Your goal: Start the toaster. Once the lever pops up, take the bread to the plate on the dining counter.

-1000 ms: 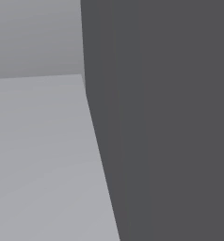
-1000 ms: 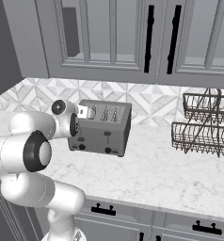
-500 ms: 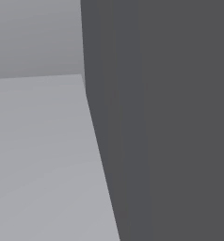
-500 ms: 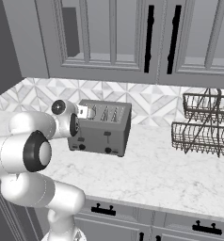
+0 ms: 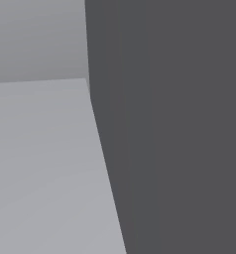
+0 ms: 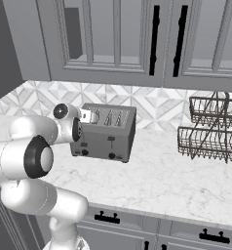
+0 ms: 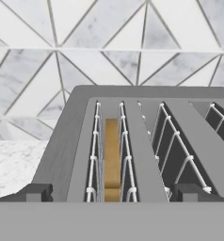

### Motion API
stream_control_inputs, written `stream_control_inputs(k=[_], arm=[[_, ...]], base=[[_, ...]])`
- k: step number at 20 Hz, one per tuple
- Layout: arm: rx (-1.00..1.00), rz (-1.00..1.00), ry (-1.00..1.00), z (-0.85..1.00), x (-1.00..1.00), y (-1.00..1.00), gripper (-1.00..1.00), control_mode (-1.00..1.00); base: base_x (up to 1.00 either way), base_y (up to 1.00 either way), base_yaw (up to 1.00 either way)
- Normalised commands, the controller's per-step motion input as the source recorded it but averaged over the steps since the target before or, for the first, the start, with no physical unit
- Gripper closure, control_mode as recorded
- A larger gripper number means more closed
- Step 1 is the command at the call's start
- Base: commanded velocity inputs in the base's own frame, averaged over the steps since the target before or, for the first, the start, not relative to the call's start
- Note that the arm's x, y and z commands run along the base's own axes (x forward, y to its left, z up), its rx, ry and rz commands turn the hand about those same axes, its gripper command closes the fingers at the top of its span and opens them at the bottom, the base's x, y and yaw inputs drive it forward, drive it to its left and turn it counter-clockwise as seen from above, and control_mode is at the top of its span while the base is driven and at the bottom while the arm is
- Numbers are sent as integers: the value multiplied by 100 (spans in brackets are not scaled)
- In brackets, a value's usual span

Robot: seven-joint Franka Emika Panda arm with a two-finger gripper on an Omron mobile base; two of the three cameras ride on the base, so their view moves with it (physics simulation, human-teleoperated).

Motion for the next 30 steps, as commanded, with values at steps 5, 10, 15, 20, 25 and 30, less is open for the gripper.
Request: stream_control_inputs(k=[5,10,15,20,25,30], arm=[[0,0,0,0,0,0,-100,-100],[0,0,0,0,0,0,-100,-100],[0,0,0,0,0,0,-100,-100],[0,0,0,0,0,0,-100,-100],[0,0,0,0,0,0,-100,-100],[0,0,0,0,0,0,-100,-100]], base=[[0,0,0],[0,0,0],[0,0,0],[0,0,0],[0,0,0],[0,0,0]])
